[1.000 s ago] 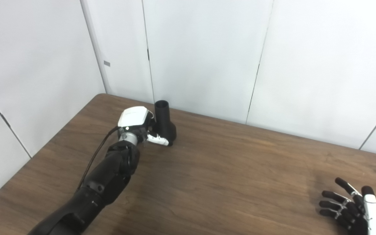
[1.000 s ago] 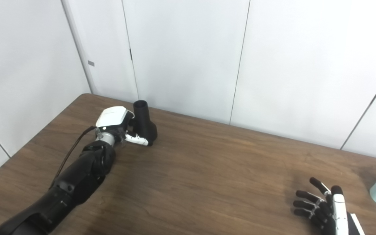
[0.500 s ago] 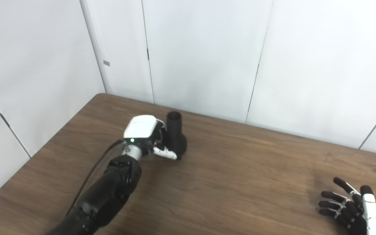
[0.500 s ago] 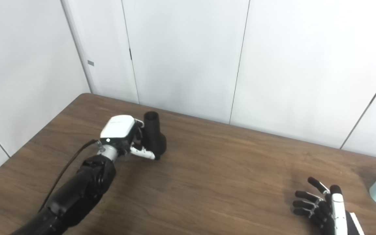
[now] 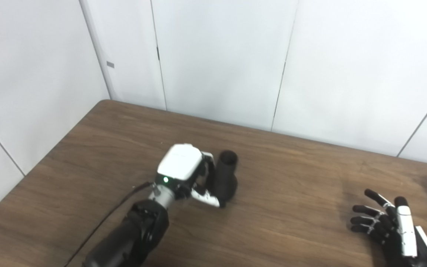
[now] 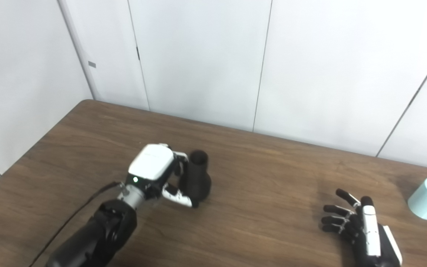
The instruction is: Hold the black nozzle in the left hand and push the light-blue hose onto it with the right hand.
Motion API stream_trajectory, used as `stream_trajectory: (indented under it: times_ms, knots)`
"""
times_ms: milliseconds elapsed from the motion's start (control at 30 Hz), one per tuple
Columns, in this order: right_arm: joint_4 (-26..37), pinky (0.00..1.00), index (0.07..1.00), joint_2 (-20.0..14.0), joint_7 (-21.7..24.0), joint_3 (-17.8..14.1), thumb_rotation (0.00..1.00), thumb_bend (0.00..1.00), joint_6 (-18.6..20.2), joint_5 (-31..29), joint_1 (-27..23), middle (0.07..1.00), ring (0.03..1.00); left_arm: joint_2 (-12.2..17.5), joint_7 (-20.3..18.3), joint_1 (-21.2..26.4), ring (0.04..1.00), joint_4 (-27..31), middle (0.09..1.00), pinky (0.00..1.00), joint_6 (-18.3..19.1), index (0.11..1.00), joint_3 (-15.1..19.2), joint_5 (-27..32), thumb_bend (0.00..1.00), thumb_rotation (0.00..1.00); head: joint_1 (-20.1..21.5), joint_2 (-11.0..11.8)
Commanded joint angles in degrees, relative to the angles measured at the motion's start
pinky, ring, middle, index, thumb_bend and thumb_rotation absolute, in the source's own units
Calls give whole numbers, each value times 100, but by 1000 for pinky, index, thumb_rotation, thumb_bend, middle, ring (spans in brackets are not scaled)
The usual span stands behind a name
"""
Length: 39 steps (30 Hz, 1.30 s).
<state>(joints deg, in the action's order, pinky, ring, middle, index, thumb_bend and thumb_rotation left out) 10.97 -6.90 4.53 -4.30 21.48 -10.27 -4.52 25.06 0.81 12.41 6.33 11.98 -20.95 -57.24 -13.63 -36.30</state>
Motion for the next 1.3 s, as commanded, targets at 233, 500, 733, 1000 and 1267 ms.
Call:
stream_trajectory:
  times_ms: [233,500,733,1000,1267]
  knots:
    - [131,477,808,48,-113,118,1000,317,-16,300,-59,593,519,-191,-14,-95,541,379,439,823,-446,510,23,-138,522,0,254,-140]
    - [203,471,805,106,-120,184,1000,326,31,351,-69,590,516,-392,-302,-264,542,598,448,834,-583,513,-3,-100,522,0,619,-327]
    - [257,470,801,211,-109,239,1000,328,75,348,-102,575,517,-645,-421,-332,570,597,461,830,-641,504,-23,-193,524,0,896,-434]
    - [328,483,806,214,-102,341,1000,353,118,413,-126,599,531,-858,-354,-444,560,388,447,802,-754,513,-31,-170,522,0,1408,-605]
    - [295,480,809,246,-110,309,1000,386,109,421,-166,591,533,-881,-413,-454,566,308,450,802,-742,507,-8,-61,523,0,1581,-638]
